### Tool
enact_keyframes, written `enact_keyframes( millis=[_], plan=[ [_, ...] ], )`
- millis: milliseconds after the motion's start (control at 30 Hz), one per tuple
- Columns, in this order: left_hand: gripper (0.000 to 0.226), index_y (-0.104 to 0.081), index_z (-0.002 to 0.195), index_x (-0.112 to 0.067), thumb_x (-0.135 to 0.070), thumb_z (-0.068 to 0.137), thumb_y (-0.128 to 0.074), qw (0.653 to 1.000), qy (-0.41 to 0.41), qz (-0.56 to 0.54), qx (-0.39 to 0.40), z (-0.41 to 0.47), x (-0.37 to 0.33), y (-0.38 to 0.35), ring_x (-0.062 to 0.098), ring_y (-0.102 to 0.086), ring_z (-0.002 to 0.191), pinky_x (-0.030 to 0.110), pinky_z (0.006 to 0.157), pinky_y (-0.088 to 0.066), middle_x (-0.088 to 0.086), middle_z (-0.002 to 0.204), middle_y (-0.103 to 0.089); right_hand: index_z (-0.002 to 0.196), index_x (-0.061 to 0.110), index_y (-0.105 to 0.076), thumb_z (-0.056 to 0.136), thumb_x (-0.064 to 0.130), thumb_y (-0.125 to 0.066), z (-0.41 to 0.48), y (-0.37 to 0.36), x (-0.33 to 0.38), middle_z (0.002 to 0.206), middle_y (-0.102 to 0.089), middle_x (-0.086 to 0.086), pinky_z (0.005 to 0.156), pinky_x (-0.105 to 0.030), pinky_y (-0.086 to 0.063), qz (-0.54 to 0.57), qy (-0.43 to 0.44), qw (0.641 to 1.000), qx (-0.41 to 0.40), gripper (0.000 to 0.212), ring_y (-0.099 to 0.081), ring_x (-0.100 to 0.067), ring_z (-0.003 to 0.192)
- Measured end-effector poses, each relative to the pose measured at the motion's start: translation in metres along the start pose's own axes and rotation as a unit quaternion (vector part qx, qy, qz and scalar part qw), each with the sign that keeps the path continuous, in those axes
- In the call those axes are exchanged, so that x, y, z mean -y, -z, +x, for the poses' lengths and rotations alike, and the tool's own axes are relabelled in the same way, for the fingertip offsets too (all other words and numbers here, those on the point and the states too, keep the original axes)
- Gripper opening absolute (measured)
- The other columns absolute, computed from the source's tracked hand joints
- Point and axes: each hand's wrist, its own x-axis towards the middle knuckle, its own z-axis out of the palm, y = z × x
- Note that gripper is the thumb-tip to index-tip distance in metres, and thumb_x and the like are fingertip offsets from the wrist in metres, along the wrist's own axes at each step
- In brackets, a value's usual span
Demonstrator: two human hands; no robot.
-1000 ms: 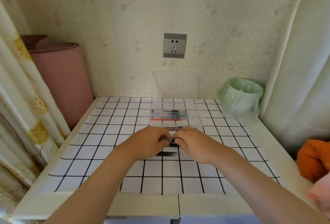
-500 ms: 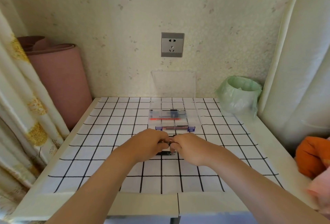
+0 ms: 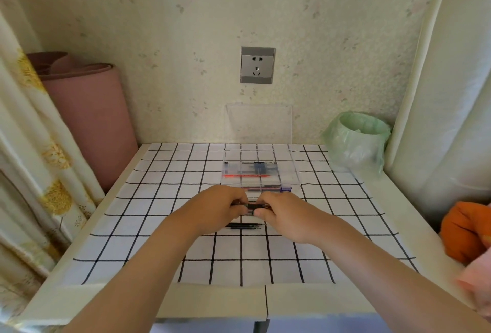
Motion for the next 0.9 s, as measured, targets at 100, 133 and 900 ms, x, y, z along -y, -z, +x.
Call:
enact_keyframes(
  millis=[100,133,900],
  plan=[
    [0.009,-0.064,0.091,-0.033,-0.035,0.096,-0.056,0.999,0.019,0.021,-0.022,0.001,0.001,0.001,0.007,-0.052,0.066,0.023,0.062,-0.042,-0.010,0.077,-0.060,0.114,0.021,-0.055,0.100,0.018,-0.041,-0.002,0.004,-0.011,0.092,-0.050,0.007,0.063,-0.026,-0.041,-0.017,-0.030,0.999,0.037,0.020,-0.052,-0.012,0.077],
    [0.009,-0.064,0.094,-0.033,-0.037,0.095,-0.057,0.999,0.023,0.026,-0.029,0.001,0.002,0.002,0.005,-0.053,0.068,0.022,0.062,-0.041,-0.012,0.079,-0.060,0.114,0.021,-0.058,0.099,0.013,-0.041,-0.003,0.006,-0.015,0.101,-0.048,0.005,0.069,-0.026,-0.043,-0.020,-0.037,0.998,0.047,0.024,-0.053,-0.014,0.084],
    [0.012,-0.070,0.101,-0.035,-0.035,0.094,-0.060,0.999,0.021,0.036,-0.018,0.005,-0.001,0.004,0.003,-0.055,0.070,0.020,0.063,-0.041,-0.017,0.076,-0.060,0.120,0.032,-0.063,0.095,0.039,-0.056,-0.003,0.013,-0.023,0.103,-0.064,0.011,0.082,-0.033,-0.051,-0.025,0.010,0.998,-0.055,0.027,-0.060,-0.010,0.091]
  ],
)
